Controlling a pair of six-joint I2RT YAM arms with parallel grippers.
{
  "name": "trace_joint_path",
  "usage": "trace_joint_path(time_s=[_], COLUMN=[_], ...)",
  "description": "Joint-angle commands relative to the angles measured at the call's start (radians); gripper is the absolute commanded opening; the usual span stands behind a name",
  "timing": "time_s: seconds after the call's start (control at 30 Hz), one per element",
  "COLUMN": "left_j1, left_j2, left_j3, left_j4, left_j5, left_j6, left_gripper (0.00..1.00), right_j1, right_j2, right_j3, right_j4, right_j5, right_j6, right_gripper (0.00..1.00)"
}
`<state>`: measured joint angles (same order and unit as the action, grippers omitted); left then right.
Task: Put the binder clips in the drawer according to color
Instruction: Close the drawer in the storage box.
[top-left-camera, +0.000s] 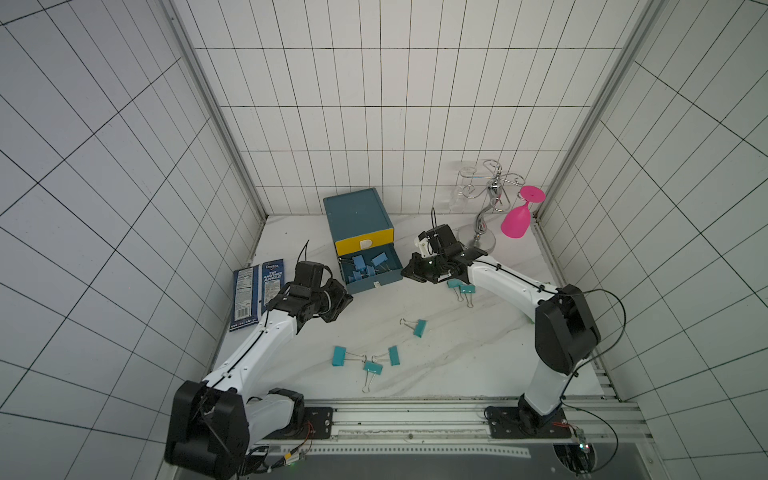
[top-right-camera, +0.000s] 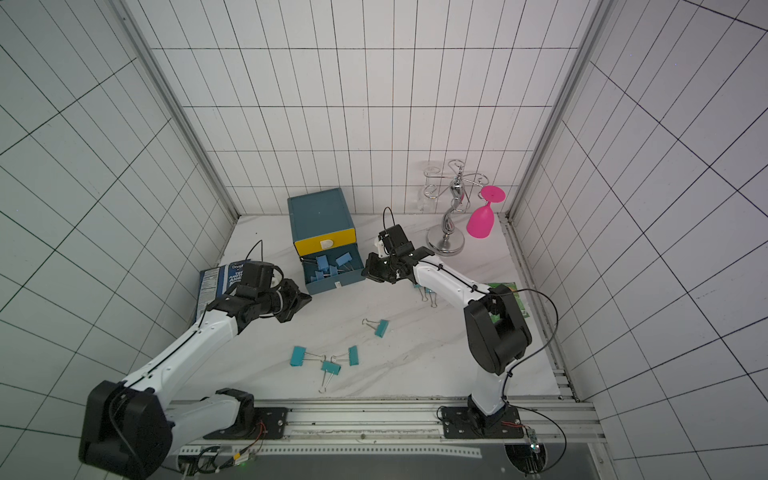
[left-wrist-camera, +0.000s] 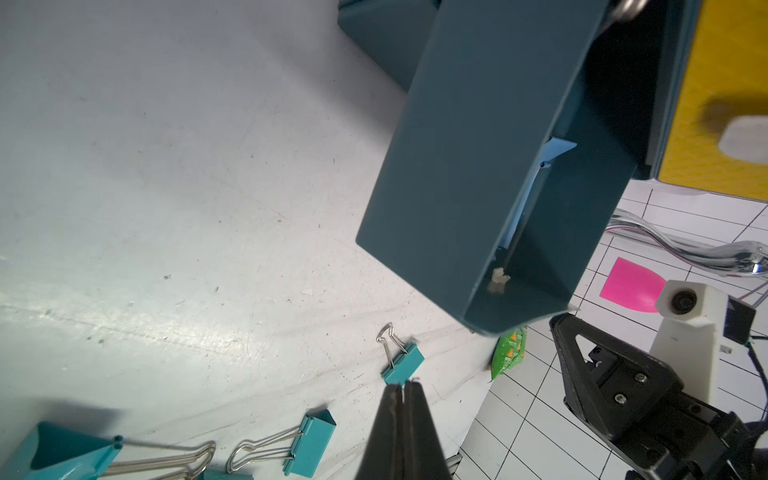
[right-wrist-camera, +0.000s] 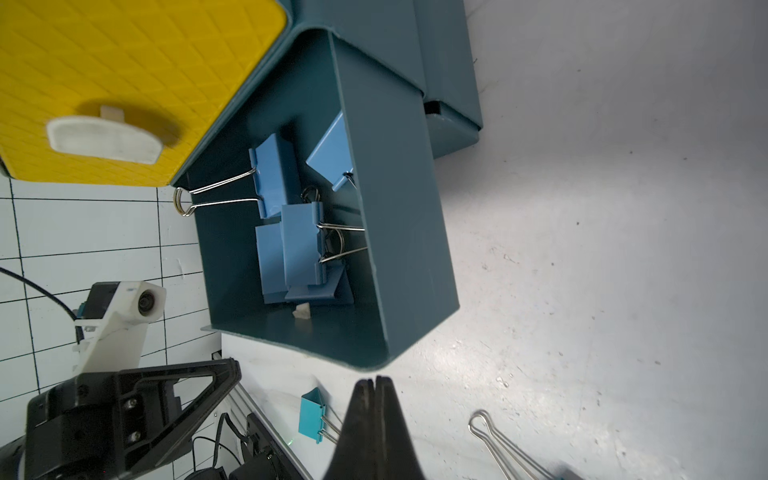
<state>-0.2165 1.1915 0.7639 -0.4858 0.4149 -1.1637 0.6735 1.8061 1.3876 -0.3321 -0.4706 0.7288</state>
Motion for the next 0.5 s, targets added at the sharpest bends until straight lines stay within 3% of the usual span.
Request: trace_joint_path(time_s=[0.0, 0.47], left_j1=[0.019, 0.118], left_j2=[0.036, 0.140], left_j3=[0.030, 0.052], left_j4=[0.061, 0.135], left_j5=[-0.016, 0.018], left_j6=[-0.002, -0.003], left_gripper=[0.00, 0.00], right_j1=[-0.006, -0.012], right_j2=[0.047, 0.181], right_j3=[0.051, 0.197], right_j4=[0.010, 0.018], right_j5=[-0.038, -0.090], right_j6=[0.016, 0.055], right_gripper=[0.00, 0.00])
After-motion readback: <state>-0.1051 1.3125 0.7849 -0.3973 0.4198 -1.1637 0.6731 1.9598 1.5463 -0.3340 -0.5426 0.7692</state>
